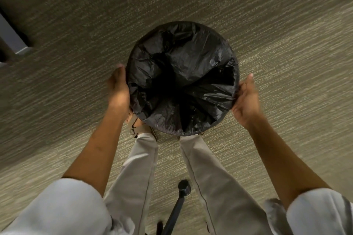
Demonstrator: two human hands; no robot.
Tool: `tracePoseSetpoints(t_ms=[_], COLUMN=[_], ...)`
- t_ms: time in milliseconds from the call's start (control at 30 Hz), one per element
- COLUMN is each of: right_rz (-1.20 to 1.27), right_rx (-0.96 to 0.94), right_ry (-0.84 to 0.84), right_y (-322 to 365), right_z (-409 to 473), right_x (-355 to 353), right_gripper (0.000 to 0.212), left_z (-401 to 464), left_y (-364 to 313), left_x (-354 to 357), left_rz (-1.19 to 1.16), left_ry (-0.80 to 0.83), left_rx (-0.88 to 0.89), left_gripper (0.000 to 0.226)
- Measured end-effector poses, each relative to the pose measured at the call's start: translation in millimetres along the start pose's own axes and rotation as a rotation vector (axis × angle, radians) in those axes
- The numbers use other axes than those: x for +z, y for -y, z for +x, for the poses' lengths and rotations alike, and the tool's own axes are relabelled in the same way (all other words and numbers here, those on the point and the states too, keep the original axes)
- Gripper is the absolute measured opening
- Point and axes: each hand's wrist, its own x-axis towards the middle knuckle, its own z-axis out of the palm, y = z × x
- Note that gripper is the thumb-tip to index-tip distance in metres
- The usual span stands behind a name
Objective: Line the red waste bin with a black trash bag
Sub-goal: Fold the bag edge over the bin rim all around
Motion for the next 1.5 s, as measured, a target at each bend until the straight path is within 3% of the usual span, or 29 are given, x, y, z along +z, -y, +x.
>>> tracePoseSetpoints(t_ms=[100, 267, 500, 633, 867, 1067, 1233, 1300, 1400, 1500], right_rz=[-0.080, -0.084, -0.212, -0.259, -0.219, -0.155, -0.243, -0.278, -0.313, -0.269], right_rx=[-0.025, -0.038, -0.156, -0.240, -0.165, -0.051, -0.082, -0.110, -0.123, -0.118], right_ry=[0.030, -0.027, -0.032, -0.039, -0.025, 0.030, 0.082, 0.127, 0.166, 0.144], right_y=[2.2, 8.3, 16.9, 16.4, 22.8, 32.3, 37.9, 38.6, 37.5, 33.3], right_z=[0.1, 5.6, 14.2, 16.0, 17.3, 26.4, 25.4, 23.4, 21.8, 23.8], right_x=[9.2, 10.5, 4.7, 7.1, 8.1, 2.8, 5.1, 6.1, 8.3, 9.0], right_gripper=[0.060, 0.059, 0.042, 0.049, 0.045, 0.047, 0.054, 0.058, 0.047, 0.047], left_z=[-2.4, 6.2, 29.7, 29.2, 23.6, 25.8, 29.9, 26.1, 13.8, -3.9], left_y=[-3.4, -16.5, -41.8, -45.0, -44.1, -47.6, -57.2, -58.9, -52.0, -38.0], left_x=[3.8, 9.3, 2.5, 5.4, 14.8, 10.1, 5.0, 3.4, -0.7, -2.0], left_rz=[0.133, 0.164, 0.210, 0.299, 0.003, 0.015, 0.080, 0.042, 0.007, -0.020], left_ry=[-0.005, -0.002, 0.194, 0.278, 0.276, 0.325, 0.272, 0.287, 0.283, 0.136], left_rx=[0.142, 0.115, 0.291, 0.329, 0.062, -0.124, -0.089, -0.086, -0.043, -0.056], left_gripper=[0.036, 0.043, 0.037, 0.032, 0.029, 0.024, 0.024, 0.038, 0.053, 0.048])
